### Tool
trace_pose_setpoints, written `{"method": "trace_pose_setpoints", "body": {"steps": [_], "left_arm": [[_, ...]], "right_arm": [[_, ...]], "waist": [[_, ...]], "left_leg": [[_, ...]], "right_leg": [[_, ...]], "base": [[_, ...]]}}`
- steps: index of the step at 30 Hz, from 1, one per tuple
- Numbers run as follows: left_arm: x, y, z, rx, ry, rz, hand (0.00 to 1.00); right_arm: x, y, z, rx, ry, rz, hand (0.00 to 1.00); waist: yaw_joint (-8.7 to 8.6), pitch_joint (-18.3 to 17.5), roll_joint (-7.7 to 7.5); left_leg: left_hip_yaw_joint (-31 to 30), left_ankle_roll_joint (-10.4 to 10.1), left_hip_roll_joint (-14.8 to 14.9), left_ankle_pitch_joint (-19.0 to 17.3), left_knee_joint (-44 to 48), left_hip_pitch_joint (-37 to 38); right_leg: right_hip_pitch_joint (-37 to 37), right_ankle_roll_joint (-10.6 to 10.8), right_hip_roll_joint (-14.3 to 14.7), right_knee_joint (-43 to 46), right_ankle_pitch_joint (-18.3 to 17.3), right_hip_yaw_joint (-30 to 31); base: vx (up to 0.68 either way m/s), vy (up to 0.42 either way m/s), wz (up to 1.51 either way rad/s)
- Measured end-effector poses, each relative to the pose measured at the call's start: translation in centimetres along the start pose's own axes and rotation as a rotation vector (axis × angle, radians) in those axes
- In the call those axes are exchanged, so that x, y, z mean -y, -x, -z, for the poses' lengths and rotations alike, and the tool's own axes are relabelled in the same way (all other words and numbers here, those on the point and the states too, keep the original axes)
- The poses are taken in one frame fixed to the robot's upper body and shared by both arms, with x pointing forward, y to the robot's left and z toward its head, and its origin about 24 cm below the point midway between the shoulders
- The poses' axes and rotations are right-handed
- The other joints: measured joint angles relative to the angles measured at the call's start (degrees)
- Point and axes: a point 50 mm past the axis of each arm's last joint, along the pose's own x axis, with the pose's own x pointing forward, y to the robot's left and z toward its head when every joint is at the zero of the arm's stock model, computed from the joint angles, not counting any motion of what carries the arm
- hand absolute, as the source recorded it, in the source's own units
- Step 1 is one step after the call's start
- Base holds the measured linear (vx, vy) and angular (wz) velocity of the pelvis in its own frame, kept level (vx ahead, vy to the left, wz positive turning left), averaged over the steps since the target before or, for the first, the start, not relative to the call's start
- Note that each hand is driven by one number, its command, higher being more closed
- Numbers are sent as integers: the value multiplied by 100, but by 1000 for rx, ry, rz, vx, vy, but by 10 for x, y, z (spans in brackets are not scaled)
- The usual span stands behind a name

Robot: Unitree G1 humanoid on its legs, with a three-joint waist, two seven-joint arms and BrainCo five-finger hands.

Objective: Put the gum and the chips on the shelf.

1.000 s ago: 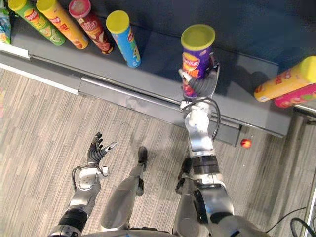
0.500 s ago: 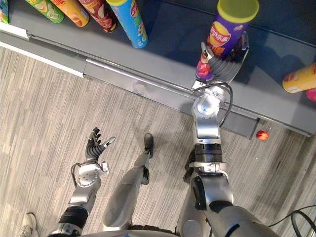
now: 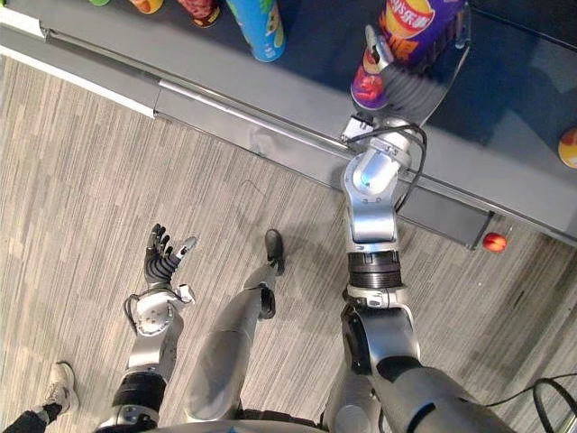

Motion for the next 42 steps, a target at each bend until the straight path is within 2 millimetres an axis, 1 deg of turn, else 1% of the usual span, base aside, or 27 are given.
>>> {"method": "trace_pose_setpoints", "body": {"steps": [4,5,9,12,15,18,22,23,26,28,36,37,40,42], "left_arm": [[-5,-2,-5,16,46,-31,0],[-5,-2,-5,15,47,-33,0],[-5,-2,-5,14,50,-32,0],[-3,-2,-9,30,59,-31,0],[2,0,-8,24,83,-28,0],[3,0,-9,25,85,-26,0],[3,0,-9,25,85,-26,0],[3,0,-8,24,85,-26,0],[3,0,-9,25,85,-25,0],[3,0,-8,24,85,-25,0],[6,2,-7,20,80,-8,0],[7,3,-7,19,79,-3,0],[11,4,-6,14,74,14,0],[10,4,-6,15,71,12,0]], "right_arm": [[-8,-11,-13,51,-30,-5,100],[-7,-15,-17,70,-26,-4,100],[-5,-20,-20,88,-25,0,100],[-6,-26,-26,112,-35,2,100],[4,-32,-22,96,-14,36,100],[9,-35,-19,78,-11,56,100],[11,-34,-16,63,-11,61,100],[12,-34,-14,56,-6,60,100],[18,-27,2,-6,16,63,100],[22,-22,6,-17,28,64,100],[27,-18,10,-14,27,68,100],[28,-17,11,-15,29,68,100],[31,-15,13,-19,34,70,100],[32,-13,14,-19,29,71,100]], "waist": [[-3,5,-8],[1,6,-10],[6,10,-15],[2,10,-15],[3,10,-15],[6,10,-15],[0,10,-15],[1,10,-15],[-1,9,-15],[-8,9,-15],[6,8,-16],[9,8,-16],[1,8,-17],[1,7,-18]], "left_leg": [[-13,3,-26,0,106,-262],[-17,3,-36,0,127,-312],[-23,21,-60,-22,190,-386],[8,49,-71,-52,266,-569],[18,80,-72,-89,393,-692],[29,76,-75,-100,410,-694],[118,98,-12,-225,608,-792],[157,111,-3,-248,641,-802],[190,129,25,-354,789,-844],[195,129,29,-374,829,-866],[257,150,112,-377,883,-860],[268,119,129,-397,872,-849],[328,110,159,-385,808,-793],[368,96,193,-370,772,-769]], "right_leg": [[-234,-14,-87,169,-66,-43],[-284,-14,-113,208,-66,-59],[-323,-16,-156,241,-68,-91],[-506,-18,-204,292,-70,-87],[-580,-18,-234,339,-70,-88],[-581,-18,-242,342,-70,-86],[-639,-19,-238,357,-70,-72],[-648,-19,-239,352,-70,-63],[-651,-19,-236,355,-70,-38],[-656,-19,-235,352,-70,-37],[-676,-34,-155,369,-78,42],[-677,-43,-140,371,-84,50],[-681,-56,-117,370,-91,78],[-683,-62,-95,364,-95,78]], "base": [[-5,-28,9],[-2,-16,9],[9,-10,6],[0,0,0],[7,-8,4],[0,0,0],[12,-15,-8],[11,-7,-15],[23,-2,-8],[36,0,-2],[28,-18,-5],[0,-41,-6],[-1,-41,-6],[3,-41,-3]]}}
